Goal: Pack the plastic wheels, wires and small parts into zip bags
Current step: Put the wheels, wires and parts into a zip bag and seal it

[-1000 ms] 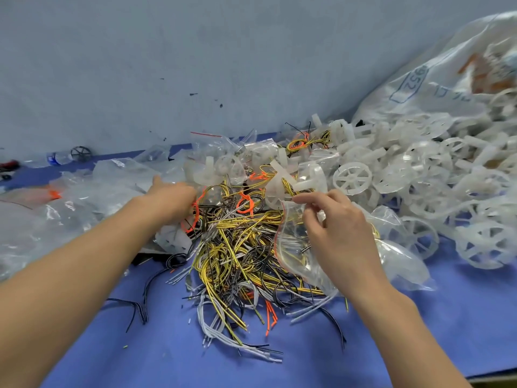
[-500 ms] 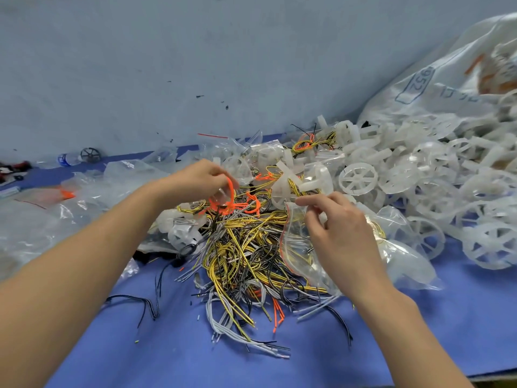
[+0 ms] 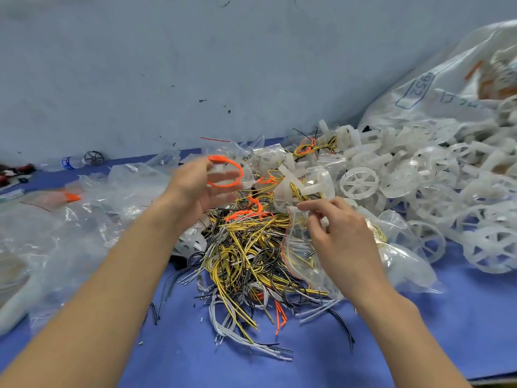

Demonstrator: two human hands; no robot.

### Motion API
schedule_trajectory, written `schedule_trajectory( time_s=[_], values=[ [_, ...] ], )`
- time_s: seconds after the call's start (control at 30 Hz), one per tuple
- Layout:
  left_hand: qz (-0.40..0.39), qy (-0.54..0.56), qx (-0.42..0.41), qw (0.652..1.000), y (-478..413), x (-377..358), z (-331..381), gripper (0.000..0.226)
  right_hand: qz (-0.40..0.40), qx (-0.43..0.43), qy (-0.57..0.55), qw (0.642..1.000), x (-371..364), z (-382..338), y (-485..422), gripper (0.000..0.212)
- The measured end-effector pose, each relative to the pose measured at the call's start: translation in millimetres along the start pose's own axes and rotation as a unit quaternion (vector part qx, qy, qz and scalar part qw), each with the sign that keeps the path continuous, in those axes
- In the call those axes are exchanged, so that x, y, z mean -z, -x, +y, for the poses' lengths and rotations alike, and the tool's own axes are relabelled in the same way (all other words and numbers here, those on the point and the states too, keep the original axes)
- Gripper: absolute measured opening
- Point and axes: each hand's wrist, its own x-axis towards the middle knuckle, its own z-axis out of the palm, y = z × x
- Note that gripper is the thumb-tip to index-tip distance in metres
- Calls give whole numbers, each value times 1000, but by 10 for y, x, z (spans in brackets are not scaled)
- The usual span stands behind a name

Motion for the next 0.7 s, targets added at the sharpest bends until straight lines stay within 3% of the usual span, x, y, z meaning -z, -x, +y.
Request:
schedule_trajectory(
  time_s=[0.23,0.5,0.7],
  values=[
    [-90,111,115,983,370,-272,-519,26,16,-10,-25,1000,-16,22,-16,25],
    [-91,-110,87,986,549,-519,-526,28,35,-10,-40,999,15,60,-2,24],
    [-171,-114,85,975,646,-716,-639,27,39,-10,-35,999,75,24,16,24]
  ],
)
